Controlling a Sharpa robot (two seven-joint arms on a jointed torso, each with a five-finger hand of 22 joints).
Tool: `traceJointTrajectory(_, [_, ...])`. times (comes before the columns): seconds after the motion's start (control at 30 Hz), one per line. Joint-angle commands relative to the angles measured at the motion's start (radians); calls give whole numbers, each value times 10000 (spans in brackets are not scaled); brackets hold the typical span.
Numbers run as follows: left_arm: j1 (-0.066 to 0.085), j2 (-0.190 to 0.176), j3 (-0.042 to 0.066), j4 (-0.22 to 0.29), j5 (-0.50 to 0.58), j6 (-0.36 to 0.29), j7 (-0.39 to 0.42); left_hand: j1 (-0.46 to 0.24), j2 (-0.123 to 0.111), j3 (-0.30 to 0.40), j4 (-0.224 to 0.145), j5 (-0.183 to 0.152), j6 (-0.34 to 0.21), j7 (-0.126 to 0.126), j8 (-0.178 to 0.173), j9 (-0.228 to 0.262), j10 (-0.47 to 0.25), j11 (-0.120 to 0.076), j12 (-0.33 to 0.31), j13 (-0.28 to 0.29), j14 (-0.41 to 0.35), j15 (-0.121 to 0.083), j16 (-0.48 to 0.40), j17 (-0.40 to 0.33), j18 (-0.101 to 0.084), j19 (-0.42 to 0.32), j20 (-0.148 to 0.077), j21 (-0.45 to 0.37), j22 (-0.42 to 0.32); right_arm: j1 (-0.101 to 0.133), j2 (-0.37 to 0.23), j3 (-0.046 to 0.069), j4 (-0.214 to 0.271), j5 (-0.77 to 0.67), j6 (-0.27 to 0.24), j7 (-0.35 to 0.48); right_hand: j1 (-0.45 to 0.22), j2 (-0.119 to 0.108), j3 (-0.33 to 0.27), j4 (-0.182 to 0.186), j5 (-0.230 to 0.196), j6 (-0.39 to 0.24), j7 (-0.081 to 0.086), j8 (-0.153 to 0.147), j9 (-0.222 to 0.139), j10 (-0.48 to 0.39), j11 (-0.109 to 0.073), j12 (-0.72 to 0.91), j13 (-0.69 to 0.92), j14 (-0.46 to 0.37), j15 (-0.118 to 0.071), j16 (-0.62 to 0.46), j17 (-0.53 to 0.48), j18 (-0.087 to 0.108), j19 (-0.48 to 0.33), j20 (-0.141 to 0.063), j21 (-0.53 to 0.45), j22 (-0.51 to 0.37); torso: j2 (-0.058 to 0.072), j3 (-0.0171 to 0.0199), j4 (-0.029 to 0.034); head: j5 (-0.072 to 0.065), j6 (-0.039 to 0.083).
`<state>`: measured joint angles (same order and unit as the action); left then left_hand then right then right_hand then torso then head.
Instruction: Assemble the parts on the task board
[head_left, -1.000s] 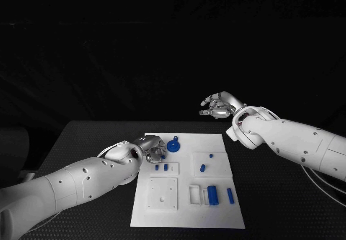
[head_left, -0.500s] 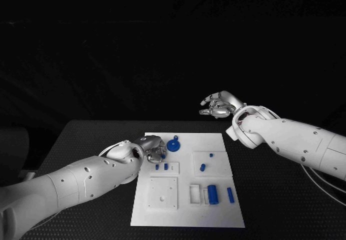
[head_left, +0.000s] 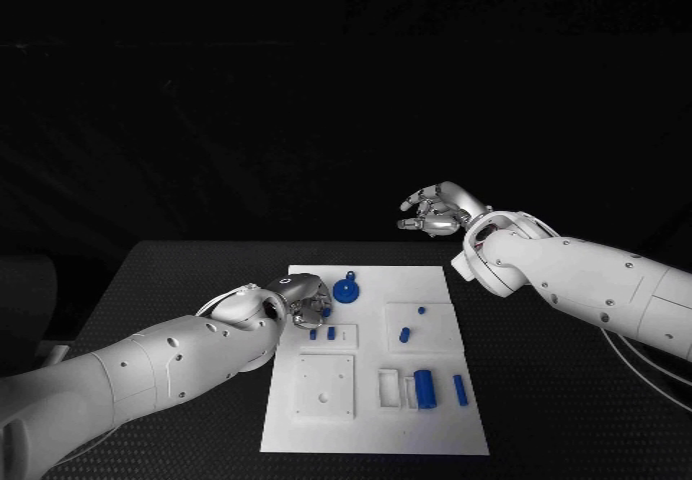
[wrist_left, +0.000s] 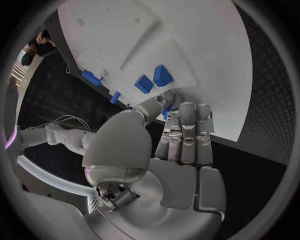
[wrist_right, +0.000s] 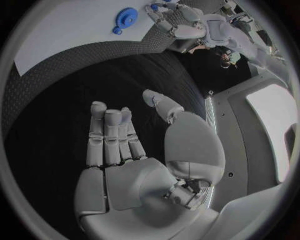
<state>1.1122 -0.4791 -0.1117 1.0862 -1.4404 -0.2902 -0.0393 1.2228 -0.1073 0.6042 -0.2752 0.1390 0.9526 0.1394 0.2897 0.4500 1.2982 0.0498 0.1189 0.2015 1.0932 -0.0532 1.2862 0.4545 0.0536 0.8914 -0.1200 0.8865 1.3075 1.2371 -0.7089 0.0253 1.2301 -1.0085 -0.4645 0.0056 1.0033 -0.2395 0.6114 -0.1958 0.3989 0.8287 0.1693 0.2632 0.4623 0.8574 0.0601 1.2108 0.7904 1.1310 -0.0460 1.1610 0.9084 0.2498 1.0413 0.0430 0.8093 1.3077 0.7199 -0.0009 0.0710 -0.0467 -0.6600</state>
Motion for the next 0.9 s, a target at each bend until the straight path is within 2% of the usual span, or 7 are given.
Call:
traceJointTrajectory(0.03, [-58,-10,-36,40,85,108,102,-20,-102,14,-47,-48,-72,-7,-40,-23,9,70,-65,14,-68,-9,39,1,97,-39,-311,56,197,-4,-1,3,10,-96,116,80,-14,88,-19,-25,62,0,49,3,-11,-76,22,26,-19,-65,-7,56,-18,120,-51,11,-39,204,-7,-3,-4,8,4])
traceJointTrajectory(0.9, [-90,-143,-20,60,117,-401,124,137,-284,52,-56,-27,-378,-9,-160,-84,104,40,-62,85,-56,-36,63,-8,104,-19,-323,74,189,-5,-26,3,-2,-97,120,77,-18,88,-22,-27,58,-5,51,4,-16,-81,24,36,-37,-69,-5,60,-26,120,-53,12,-41,203,-5,-9,-1,33,57])
